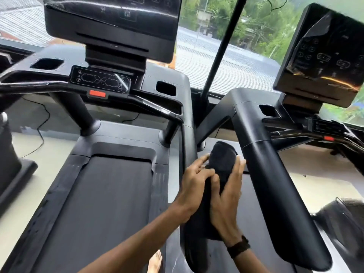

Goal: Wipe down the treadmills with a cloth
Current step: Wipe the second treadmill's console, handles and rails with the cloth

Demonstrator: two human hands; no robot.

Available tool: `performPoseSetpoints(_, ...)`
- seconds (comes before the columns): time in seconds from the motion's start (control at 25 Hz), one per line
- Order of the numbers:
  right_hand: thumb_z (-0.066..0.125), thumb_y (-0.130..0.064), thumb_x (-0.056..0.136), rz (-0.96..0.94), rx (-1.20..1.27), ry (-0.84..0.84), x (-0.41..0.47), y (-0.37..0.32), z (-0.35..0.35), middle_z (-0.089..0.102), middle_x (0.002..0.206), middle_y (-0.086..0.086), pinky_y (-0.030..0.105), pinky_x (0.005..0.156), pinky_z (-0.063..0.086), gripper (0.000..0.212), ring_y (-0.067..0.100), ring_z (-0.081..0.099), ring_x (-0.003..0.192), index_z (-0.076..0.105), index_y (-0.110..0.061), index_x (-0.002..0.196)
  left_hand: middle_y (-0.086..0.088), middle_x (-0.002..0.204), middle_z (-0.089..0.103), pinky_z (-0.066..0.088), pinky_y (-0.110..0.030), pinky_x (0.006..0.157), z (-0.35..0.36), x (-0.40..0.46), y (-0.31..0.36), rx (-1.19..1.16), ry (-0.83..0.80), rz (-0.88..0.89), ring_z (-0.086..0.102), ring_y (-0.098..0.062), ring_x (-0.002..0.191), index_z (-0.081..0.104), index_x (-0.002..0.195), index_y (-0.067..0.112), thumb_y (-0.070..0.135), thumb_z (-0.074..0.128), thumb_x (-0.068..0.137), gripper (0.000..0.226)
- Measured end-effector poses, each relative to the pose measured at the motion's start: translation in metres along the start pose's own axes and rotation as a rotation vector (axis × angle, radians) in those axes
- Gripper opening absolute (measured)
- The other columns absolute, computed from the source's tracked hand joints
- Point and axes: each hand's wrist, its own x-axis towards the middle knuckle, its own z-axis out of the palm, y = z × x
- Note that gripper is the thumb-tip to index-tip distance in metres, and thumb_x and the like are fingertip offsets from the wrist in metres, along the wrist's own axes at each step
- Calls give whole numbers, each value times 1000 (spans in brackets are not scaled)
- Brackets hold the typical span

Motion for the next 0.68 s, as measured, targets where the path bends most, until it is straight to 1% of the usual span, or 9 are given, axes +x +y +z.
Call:
performPoseSetpoints(0.04,23,-86,84,32,-107,-103,-2,3,4,-16,167,-5,57,122,6,91,13,-6,154,-14,-42,155,-3,130,62,48,-28,102,-4,6,-10,61,155,14,59,-15,118,55,133,21,25,55,88,45)
performPoseSetpoints(0.08,25,-89,80,80,-230,-259,-5,9,12,-24,164,-3,58,120,5,96,17,-13,153,-24,-46,150,-1,136,56,43,-31,106,-11,10,-21,121,330,12,53,-14,125,49,136,22,32,55,84,53)
performPoseSetpoints(0.12,32,-88,79,125,-345,-430,-11,17,25,-27,164,0,60,119,8,99,23,-14,153,-31,-50,145,-1,139,51,39,-34,110,-21,14,-32,178,466,-8,47,-15,129,46,137,22,37,53,79,60)
performPoseSetpoints(0.16,40,-82,81,153,-441,-551,-15,26,39,-25,164,4,61,118,14,100,29,-9,153,-36,-53,139,-2,140,48,35,-34,111,-31,18,-44,227,530,-34,44,-16,131,44,137,20,40,51,76,65)
performPoseSetpoints(0.2,45,-75,85,171,-506,-592,-16,35,54,-23,164,8,62,115,21,101,34,-3,153,-39,-54,137,-3,141,46,33,-32,109,-41,22,-55,273,540,-72,43,-16,132,42,138,19,41,51,75,67)
performPoseSetpoints(0.32,41,-64,94,194,-584,-530,22,42,88,-16,164,15,62,110,29,89,41,9,150,-28,-47,147,-1,142,43,33,-31,108,-60,46,-72,363,500,-128,41,-13,131,39,138,21,44,52,74,69)
performPoseSetpoints(0.44,43,-52,99,160,-581,-520,89,48,119,-15,163,21,65,108,28,84,46,11,148,-21,-42,153,2,144,43,35,-37,112,-64,93,-73,452,463,-60,42,-11,129,38,141,23,47,54,76,71)
performPoseSetpoints(0.56,43,-55,99,142,-591,-536,160,61,153,-16,163,22,65,107,30,83,49,12,147,-16,-39,155,4,139,45,38,-35,107,-62,156,-63,534,459,8,45,-7,121,40,140,22,48,56,76,71)
performPoseSetpoints(0.68,44,-60,97,166,-551,-528,224,69,180,-13,164,19,63,105,31,84,48,14,146,-10,-40,157,4,139,47,40,-37,107,-65,203,-54,556,467,52,46,-11,125,42,139,22,47,55,78,67)
